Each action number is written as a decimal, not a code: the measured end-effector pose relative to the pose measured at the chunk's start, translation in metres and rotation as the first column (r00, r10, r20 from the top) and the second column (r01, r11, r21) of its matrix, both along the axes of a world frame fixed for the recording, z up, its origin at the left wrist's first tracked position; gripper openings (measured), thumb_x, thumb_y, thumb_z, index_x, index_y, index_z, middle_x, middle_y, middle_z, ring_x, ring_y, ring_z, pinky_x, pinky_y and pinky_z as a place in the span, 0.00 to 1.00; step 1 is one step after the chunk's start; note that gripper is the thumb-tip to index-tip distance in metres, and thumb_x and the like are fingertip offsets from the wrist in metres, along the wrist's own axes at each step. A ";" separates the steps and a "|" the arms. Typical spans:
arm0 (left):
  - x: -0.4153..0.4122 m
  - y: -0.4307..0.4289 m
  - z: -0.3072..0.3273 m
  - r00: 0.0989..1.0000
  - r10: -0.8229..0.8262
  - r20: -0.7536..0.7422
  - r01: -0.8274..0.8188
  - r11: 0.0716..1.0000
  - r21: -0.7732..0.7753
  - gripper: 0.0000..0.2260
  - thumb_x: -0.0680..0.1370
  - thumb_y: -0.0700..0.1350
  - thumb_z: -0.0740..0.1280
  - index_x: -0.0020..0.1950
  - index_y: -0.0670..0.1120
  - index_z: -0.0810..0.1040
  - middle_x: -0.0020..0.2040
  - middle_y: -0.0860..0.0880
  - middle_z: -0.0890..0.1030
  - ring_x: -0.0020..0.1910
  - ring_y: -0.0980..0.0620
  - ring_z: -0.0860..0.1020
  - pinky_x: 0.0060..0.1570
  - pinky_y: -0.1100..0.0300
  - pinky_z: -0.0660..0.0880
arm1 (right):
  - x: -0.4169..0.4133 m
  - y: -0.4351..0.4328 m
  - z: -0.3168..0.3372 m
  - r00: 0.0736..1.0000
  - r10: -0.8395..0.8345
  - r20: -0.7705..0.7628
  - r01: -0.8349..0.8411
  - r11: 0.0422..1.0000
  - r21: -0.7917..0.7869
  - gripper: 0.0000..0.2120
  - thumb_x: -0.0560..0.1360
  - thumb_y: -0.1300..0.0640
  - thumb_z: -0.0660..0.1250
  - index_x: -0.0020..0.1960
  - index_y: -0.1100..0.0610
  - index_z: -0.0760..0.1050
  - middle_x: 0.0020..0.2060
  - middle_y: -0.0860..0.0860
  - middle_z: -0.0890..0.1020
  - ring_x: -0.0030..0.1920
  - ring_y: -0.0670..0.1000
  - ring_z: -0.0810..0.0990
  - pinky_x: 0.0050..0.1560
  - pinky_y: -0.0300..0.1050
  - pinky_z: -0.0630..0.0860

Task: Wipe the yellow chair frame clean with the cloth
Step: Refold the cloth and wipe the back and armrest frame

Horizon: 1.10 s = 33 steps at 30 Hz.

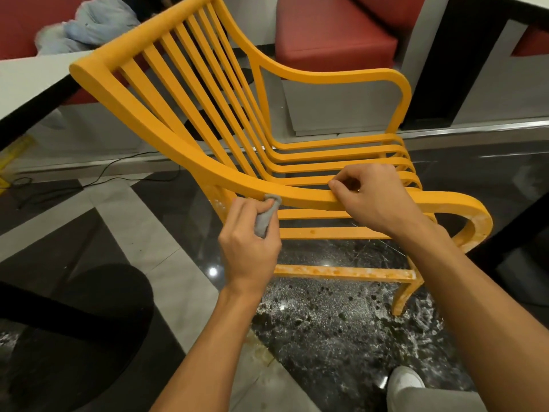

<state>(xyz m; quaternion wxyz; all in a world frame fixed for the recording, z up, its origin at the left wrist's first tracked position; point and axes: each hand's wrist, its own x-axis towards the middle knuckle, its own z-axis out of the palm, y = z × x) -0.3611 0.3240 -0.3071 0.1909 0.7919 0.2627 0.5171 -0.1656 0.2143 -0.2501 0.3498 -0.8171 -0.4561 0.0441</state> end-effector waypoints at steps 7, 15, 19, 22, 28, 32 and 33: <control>0.012 -0.011 -0.007 1.000 -0.024 -0.017 0.023 1.000 -0.006 0.04 0.79 0.36 0.76 0.47 0.38 0.83 0.46 0.46 0.79 0.44 0.51 0.78 0.45 0.62 0.76 | 0.003 0.001 -0.001 1.000 -0.009 0.006 0.009 1.000 -0.005 0.11 0.83 0.50 0.67 0.56 0.53 0.85 0.46 0.47 0.84 0.46 0.44 0.81 0.42 0.33 0.74; 0.000 0.000 0.000 0.997 0.064 0.042 -0.063 0.997 -0.035 0.05 0.78 0.36 0.77 0.48 0.37 0.82 0.45 0.44 0.79 0.43 0.52 0.77 0.45 0.71 0.72 | 0.002 0.002 -0.001 1.000 -0.003 0.028 0.003 1.000 -0.009 0.11 0.83 0.50 0.66 0.57 0.54 0.85 0.46 0.47 0.84 0.46 0.44 0.80 0.42 0.33 0.74; 0.014 -0.012 -0.005 1.000 -0.029 0.005 0.029 1.000 -0.003 0.04 0.78 0.36 0.76 0.47 0.37 0.82 0.46 0.45 0.79 0.44 0.51 0.78 0.46 0.66 0.75 | 0.002 0.002 -0.001 0.999 -0.004 0.035 0.004 1.000 -0.013 0.11 0.83 0.50 0.66 0.57 0.54 0.85 0.46 0.48 0.84 0.47 0.45 0.81 0.42 0.32 0.74; 0.022 -0.021 -0.008 0.994 -0.085 -0.066 0.085 0.996 -0.010 0.04 0.79 0.37 0.76 0.48 0.39 0.82 0.46 0.46 0.78 0.43 0.52 0.77 0.43 0.64 0.74 | 0.002 0.001 -0.001 0.999 -0.017 0.037 0.018 1.000 -0.008 0.11 0.83 0.49 0.66 0.56 0.54 0.84 0.45 0.47 0.84 0.45 0.43 0.80 0.41 0.32 0.73; 0.008 -0.010 -0.005 1.000 0.004 0.003 -0.004 1.000 -0.029 0.04 0.79 0.37 0.76 0.49 0.38 0.83 0.47 0.46 0.79 0.44 0.51 0.78 0.45 0.60 0.77 | 0.002 -0.002 0.004 1.000 -0.010 0.012 0.010 1.000 -0.022 0.10 0.83 0.51 0.67 0.57 0.55 0.85 0.45 0.48 0.84 0.45 0.43 0.80 0.42 0.33 0.76; 0.022 -0.020 -0.012 0.996 -0.075 -0.054 0.075 0.997 0.002 0.04 0.80 0.38 0.75 0.48 0.39 0.82 0.46 0.47 0.79 0.44 0.50 0.78 0.43 0.51 0.78 | 0.002 -0.008 0.007 1.000 -0.016 0.023 0.017 1.000 -0.022 0.09 0.83 0.52 0.67 0.57 0.54 0.84 0.45 0.48 0.84 0.44 0.44 0.81 0.42 0.34 0.77; 0.027 -0.024 -0.014 0.991 -0.111 -0.074 0.112 0.994 0.013 0.04 0.80 0.38 0.75 0.48 0.38 0.82 0.46 0.46 0.79 0.43 0.50 0.78 0.41 0.52 0.77 | 0.004 -0.010 0.007 0.999 -0.028 0.036 0.028 0.999 -0.023 0.09 0.83 0.52 0.67 0.56 0.54 0.84 0.45 0.48 0.84 0.44 0.45 0.81 0.43 0.35 0.77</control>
